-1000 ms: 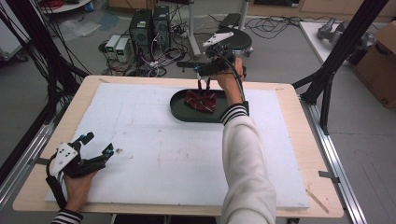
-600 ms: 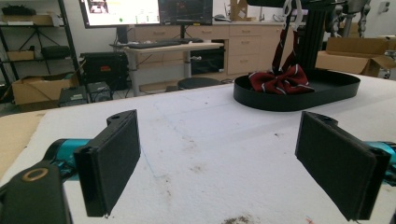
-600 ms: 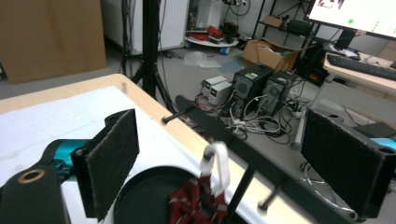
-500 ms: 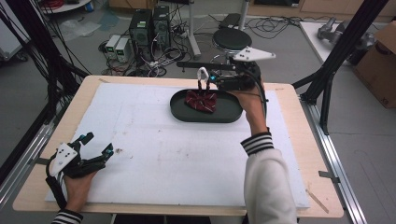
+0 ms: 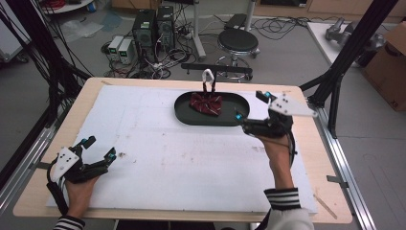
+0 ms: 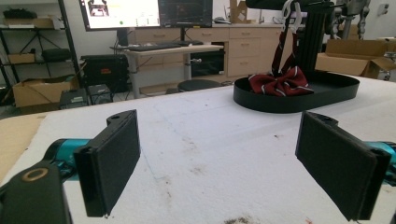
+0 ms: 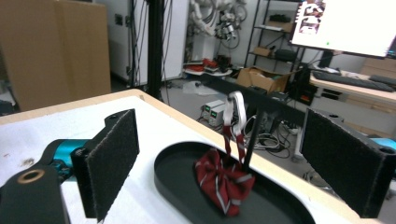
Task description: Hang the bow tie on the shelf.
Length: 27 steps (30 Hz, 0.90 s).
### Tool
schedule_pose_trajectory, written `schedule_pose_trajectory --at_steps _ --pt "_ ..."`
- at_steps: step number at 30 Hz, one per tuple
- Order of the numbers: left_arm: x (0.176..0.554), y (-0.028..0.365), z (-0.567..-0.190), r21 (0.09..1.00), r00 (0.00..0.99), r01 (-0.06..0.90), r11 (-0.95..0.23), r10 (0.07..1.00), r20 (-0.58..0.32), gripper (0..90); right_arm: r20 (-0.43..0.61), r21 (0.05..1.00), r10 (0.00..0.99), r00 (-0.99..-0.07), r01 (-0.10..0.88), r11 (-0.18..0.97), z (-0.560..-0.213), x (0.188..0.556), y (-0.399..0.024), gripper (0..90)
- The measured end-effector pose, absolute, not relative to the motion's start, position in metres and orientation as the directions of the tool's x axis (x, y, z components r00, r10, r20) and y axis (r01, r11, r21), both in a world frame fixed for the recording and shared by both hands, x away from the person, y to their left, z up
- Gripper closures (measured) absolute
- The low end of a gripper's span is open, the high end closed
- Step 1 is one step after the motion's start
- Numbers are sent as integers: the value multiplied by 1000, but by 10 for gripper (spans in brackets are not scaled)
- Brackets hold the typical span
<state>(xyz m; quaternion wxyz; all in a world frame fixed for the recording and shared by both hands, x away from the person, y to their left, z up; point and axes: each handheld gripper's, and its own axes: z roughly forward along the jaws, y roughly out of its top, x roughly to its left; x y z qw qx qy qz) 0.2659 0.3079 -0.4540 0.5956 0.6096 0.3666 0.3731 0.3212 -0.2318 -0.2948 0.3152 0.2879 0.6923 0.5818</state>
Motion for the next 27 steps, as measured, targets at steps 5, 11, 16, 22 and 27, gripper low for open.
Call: schedule_pose_trajectory --at_steps 5,11,16,22,27 --pt "266 308 -454 1000 452 2 -21 892 18 143 -110 987 800 -589 29 158 -335 289 -249 109" --pt "266 308 -454 1000 452 1 -23 892 20 143 -71 994 860 -505 33 101 -398 264 -274 109" --pt "265 308 -454 1000 450 -1 -24 893 22 143 -31 999 880 -474 -2 35 -431 254 -284 109" --pt "265 308 -454 1000 447 -5 -22 894 22 143 -17 999 893 -449 30 34 -454 253 -284 108" --pt "265 307 -454 1000 447 -6 -22 894 22 143 -29 999 892 -451 25 45 -454 253 -284 108"
